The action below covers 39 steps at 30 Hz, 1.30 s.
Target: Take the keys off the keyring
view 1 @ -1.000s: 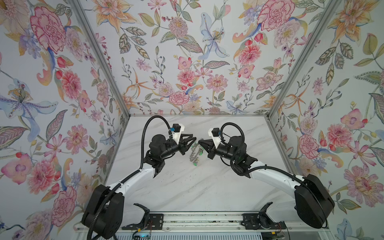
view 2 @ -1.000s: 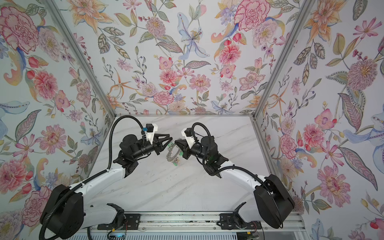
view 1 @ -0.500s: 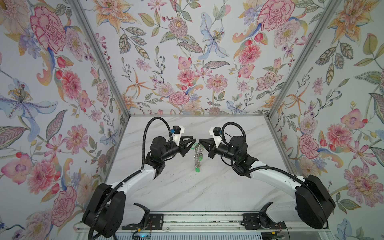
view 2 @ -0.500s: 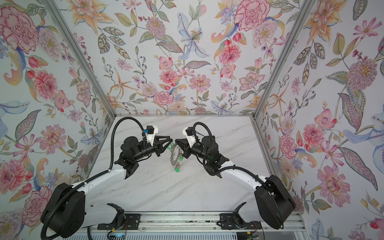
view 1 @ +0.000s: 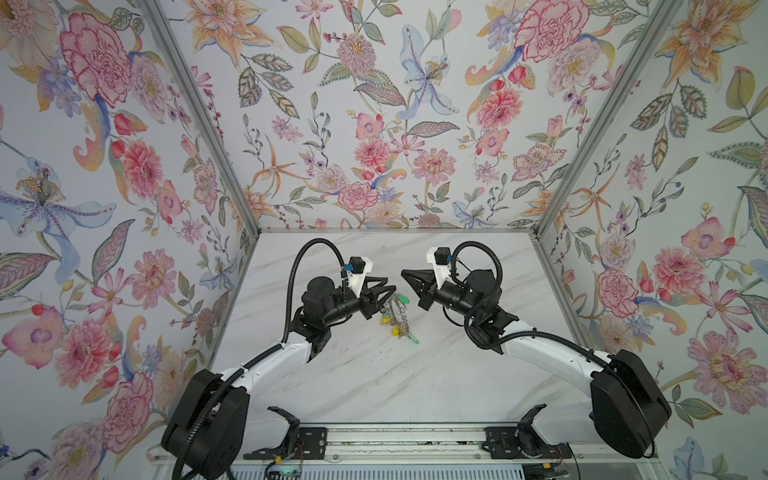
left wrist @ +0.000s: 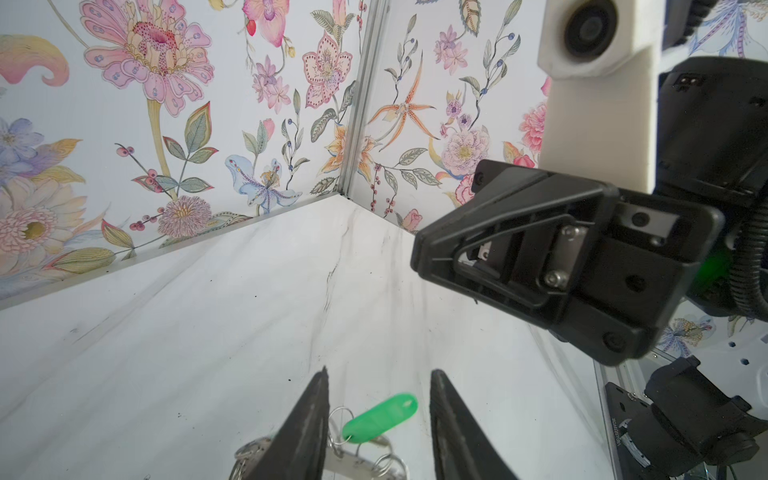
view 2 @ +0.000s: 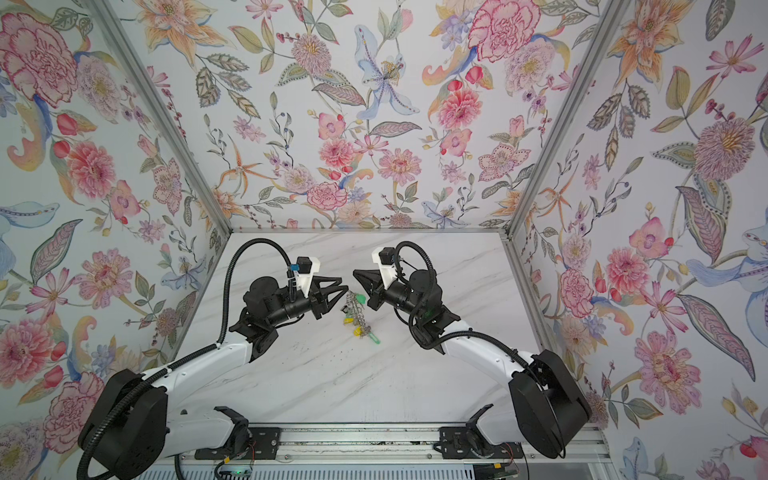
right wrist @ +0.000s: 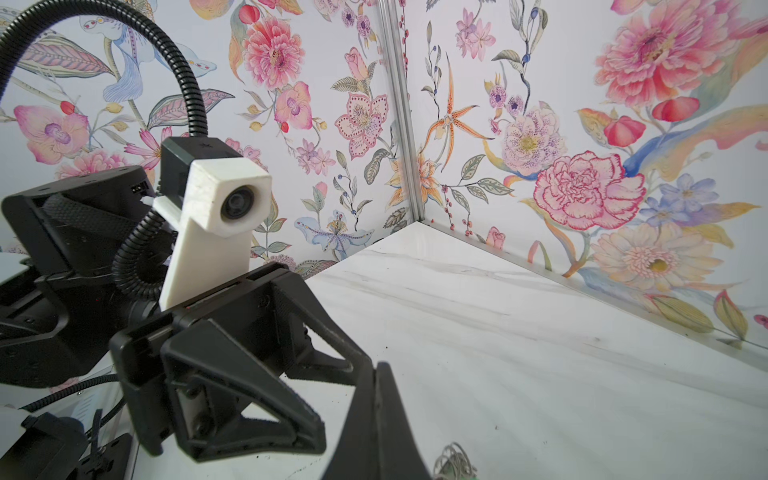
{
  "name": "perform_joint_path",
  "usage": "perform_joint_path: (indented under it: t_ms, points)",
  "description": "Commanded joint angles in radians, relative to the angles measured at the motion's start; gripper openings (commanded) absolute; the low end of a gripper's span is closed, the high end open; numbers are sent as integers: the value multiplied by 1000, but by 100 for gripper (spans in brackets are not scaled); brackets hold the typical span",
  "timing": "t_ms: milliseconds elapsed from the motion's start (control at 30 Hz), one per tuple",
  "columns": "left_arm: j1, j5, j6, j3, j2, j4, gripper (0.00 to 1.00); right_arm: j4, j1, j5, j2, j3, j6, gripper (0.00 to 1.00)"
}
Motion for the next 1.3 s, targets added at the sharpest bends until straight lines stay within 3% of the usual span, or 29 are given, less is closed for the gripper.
perform_joint_path:
  t_ms: [0,233,433,633,800,933,1067,1267]
  points:
    - [14,-46,61,35,-41,-52,43,-8,-4,-42,-11,39,-10,0]
    - [56,-122,38,-48,-72,-20,42,-184,-75,-56,16,57,-16,0]
    - [69,-232,21,-138,-114,-14,46,-416,-95,-88,134,116,-34,1]
    - [111,-399,-14,-213,-161,-46,48,-693,-4,-158,396,333,-93,18]
    - [160,-481,-52,-285,-233,-59,49,-880,129,-65,617,556,-142,31]
    - [206,-548,-75,-340,-300,-90,50,-903,171,-25,712,656,-79,37]
    - [276,-529,-119,-404,-329,-68,51,-952,208,58,786,771,-44,39]
    - [335,-439,-138,-446,-312,-18,52,-1025,236,152,876,916,-101,41]
